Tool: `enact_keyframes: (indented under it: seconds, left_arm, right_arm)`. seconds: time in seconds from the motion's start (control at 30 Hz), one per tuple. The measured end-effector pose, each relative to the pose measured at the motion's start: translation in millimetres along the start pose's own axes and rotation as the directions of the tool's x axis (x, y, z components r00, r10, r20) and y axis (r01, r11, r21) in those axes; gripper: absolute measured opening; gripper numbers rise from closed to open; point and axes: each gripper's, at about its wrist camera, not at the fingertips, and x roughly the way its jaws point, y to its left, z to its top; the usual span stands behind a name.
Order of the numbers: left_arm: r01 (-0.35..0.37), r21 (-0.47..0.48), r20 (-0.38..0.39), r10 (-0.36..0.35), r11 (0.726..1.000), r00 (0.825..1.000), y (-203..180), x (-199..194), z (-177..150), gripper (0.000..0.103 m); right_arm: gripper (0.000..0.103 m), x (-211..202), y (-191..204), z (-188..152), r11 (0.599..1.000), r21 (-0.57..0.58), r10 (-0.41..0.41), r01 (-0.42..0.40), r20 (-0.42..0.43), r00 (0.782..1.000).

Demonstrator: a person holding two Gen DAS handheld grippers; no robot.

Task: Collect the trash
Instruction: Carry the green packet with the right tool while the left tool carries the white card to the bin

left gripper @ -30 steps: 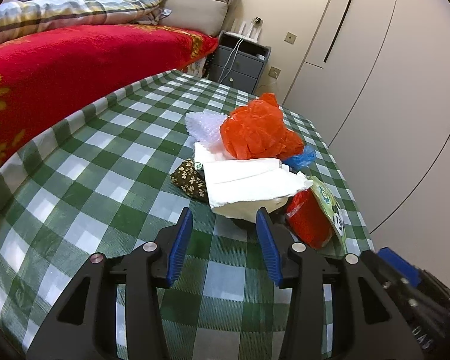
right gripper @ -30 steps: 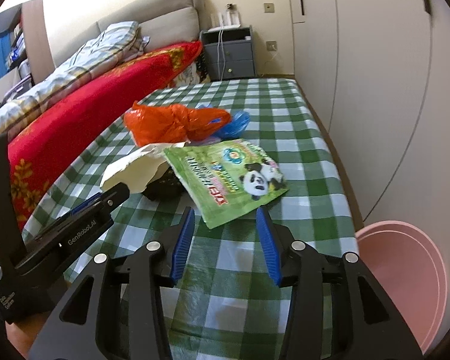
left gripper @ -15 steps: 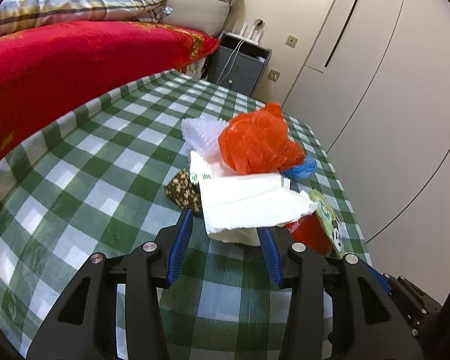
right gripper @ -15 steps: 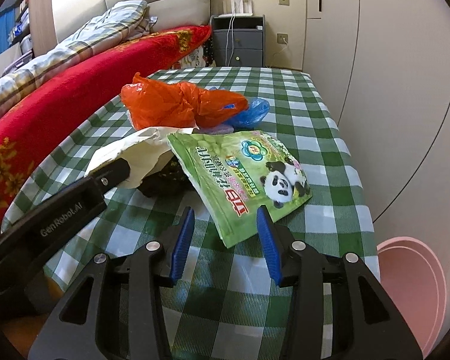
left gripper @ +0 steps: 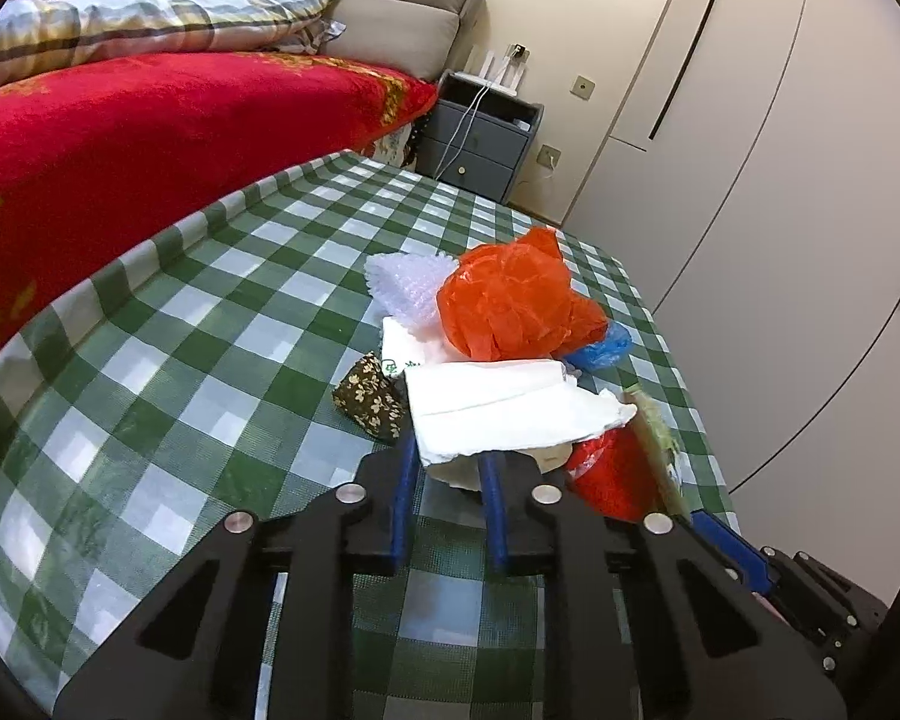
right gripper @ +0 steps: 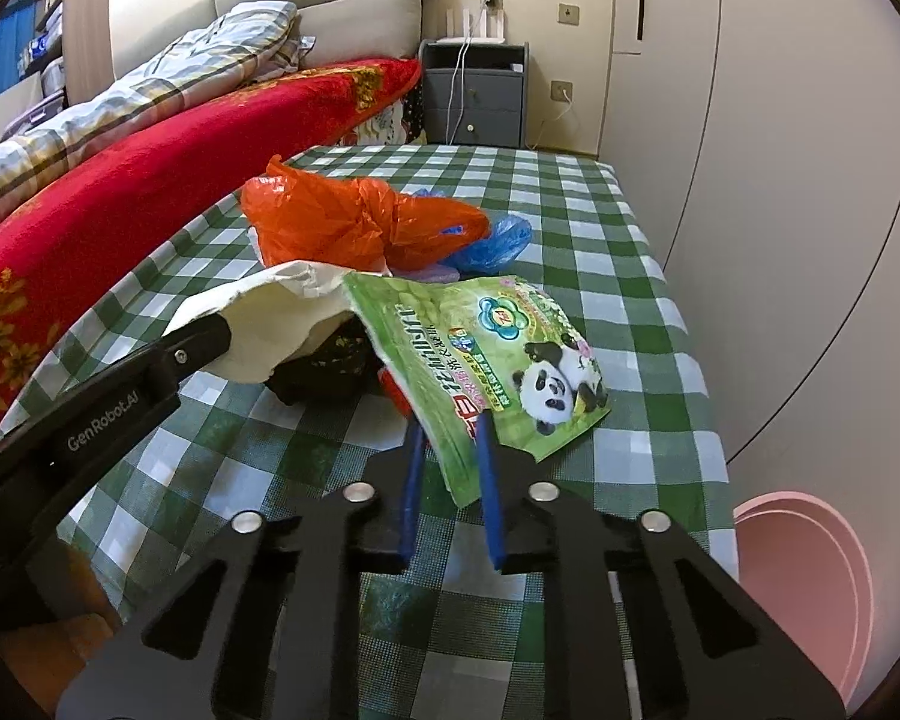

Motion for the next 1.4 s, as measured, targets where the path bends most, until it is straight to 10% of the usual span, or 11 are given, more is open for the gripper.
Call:
enact_keyframes:
  seconds: [1.4]
  left_arm:
    - [0.015,0.189,0.151,-0.044,0.982,0.988,-19.0,-115.8,-3.9,0.001]
  right_arm:
    - [0.002,-142.5,-13.7,-6.4,0.999,0.037,0.002,-0.010,0.215,0.977]
